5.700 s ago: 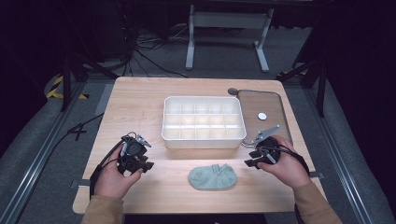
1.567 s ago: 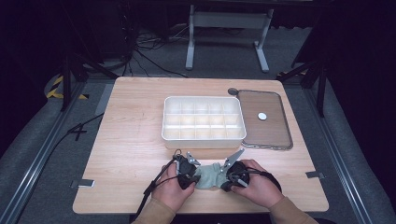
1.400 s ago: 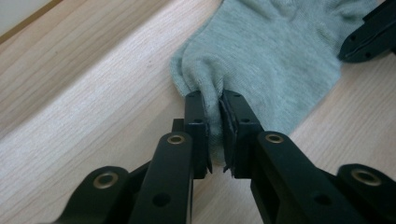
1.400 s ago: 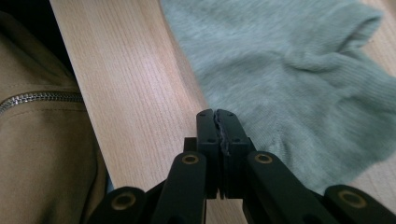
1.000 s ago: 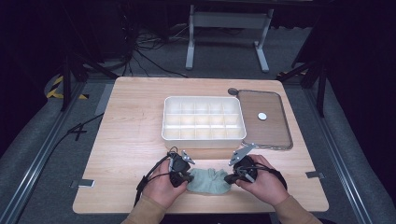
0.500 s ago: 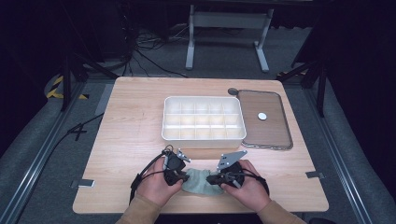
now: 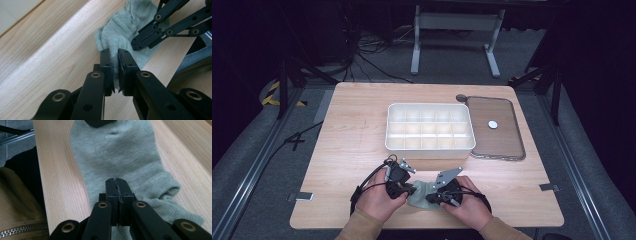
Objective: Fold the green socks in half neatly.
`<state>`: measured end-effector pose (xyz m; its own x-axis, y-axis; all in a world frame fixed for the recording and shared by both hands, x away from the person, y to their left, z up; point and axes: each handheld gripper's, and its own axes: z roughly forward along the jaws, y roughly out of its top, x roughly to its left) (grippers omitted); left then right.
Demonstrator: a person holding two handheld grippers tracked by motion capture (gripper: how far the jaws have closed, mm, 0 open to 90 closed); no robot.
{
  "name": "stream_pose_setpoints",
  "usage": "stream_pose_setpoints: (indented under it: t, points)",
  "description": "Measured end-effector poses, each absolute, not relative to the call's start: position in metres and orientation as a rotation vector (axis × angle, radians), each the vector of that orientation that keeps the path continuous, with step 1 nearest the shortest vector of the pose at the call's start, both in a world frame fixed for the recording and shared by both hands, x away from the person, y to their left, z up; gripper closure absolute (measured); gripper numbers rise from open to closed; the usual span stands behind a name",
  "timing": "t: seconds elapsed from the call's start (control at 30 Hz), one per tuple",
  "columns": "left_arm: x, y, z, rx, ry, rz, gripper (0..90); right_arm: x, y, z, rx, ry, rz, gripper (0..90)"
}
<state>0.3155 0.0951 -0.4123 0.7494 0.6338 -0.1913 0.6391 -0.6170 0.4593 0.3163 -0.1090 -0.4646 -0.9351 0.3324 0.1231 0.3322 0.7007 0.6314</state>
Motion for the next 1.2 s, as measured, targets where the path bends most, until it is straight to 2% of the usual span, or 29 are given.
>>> stream_pose_setpoints:
  t: [0.3,0.4,0.53,0.9,1.2]
  points:
    - [0.315,0.094,-0.408,2.442,0.956,-0.033,83.1,0.314,-0.11,-0.463,0.517,2.886,1.072,89.1]
    - [0.316,0.097,-0.407,2.445,0.973,-0.042,83.1,0.319,-0.124,-0.452,0.575,2.834,1.139,89.1]
    - [0.318,0.1,-0.405,2.451,0.992,-0.048,83.1,0.325,-0.147,-0.443,0.667,2.809,1.065,88.0]
    - [0.32,0.092,-0.403,2.465,0.986,-0.068,83.0,0.328,-0.147,-0.464,0.681,2.847,1.048,89.1]
    - [0.32,0.073,-0.397,2.463,0.924,-0.076,82.9,0.326,-0.146,-0.466,0.61,2.82,1.055,89.5]
